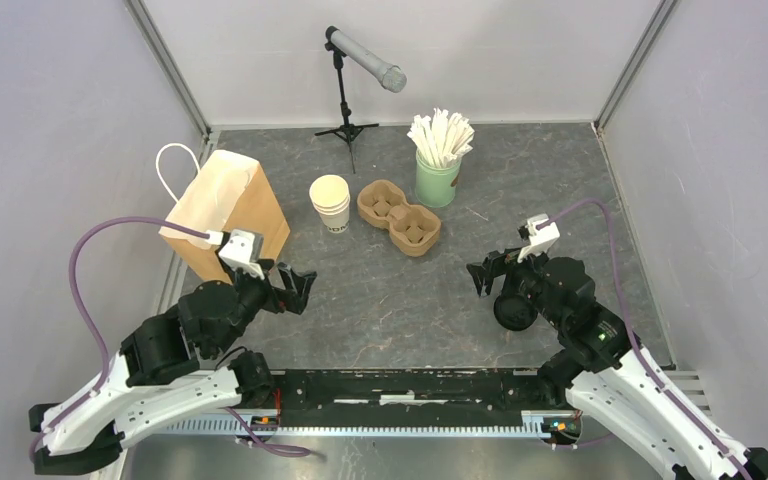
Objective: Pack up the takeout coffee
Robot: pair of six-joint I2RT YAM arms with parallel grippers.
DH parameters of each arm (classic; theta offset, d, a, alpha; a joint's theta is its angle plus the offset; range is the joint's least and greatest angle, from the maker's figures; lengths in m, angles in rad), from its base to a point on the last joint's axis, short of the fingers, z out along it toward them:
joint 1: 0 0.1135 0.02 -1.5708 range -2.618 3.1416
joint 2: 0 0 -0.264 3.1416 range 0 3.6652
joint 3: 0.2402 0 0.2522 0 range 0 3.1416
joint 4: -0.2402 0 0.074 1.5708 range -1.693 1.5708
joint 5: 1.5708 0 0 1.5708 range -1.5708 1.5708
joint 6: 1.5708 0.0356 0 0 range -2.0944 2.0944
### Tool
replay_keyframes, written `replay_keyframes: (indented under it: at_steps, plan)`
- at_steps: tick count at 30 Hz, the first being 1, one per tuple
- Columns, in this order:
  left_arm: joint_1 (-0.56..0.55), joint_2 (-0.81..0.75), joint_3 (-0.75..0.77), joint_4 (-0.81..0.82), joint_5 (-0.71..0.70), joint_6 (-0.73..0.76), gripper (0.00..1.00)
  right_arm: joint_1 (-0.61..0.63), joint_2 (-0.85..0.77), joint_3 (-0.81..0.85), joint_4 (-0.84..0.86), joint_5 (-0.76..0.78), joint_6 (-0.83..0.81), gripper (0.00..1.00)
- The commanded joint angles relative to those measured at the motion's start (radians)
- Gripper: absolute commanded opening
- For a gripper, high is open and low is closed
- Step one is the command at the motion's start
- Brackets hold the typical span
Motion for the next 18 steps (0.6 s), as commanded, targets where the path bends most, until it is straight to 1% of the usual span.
replay_keyframes:
  at_steps: [1,6,7,9,10,13,15,18]
  plan:
    - [-0.001,-0.009,-0.016,0.046,-0.029,0.018,1.00,0.005,-0.016,-0.004,0.016,0.018,0.017,0.98]
    - [-0.002,0.005,-0.005,0.087,0.000,0.057,1.00,0.005,-0.031,-0.019,0.042,-0.030,0.017,0.98]
    - [-0.001,0.009,-0.011,0.118,0.029,0.088,1.00,0.005,-0.034,-0.021,0.048,-0.037,0.017,0.98]
    - [-0.002,0.024,-0.005,0.187,0.140,0.199,1.00,0.004,-0.043,-0.021,0.060,-0.072,0.009,0.98]
    - [0.000,0.040,0.009,0.214,0.157,0.234,1.00,0.005,-0.048,-0.024,0.068,-0.088,0.001,0.98]
    - [-0.001,0.128,0.066,0.271,0.068,0.250,1.00,0.005,-0.069,-0.038,0.109,-0.151,-0.018,0.98]
    - [-0.001,0.232,0.119,0.287,0.021,0.279,1.00,0.005,-0.084,-0.047,0.131,-0.180,-0.023,0.98]
    - [-0.001,0.409,0.200,0.302,-0.068,0.374,1.00,0.005,-0.101,-0.051,0.140,-0.165,-0.024,0.98]
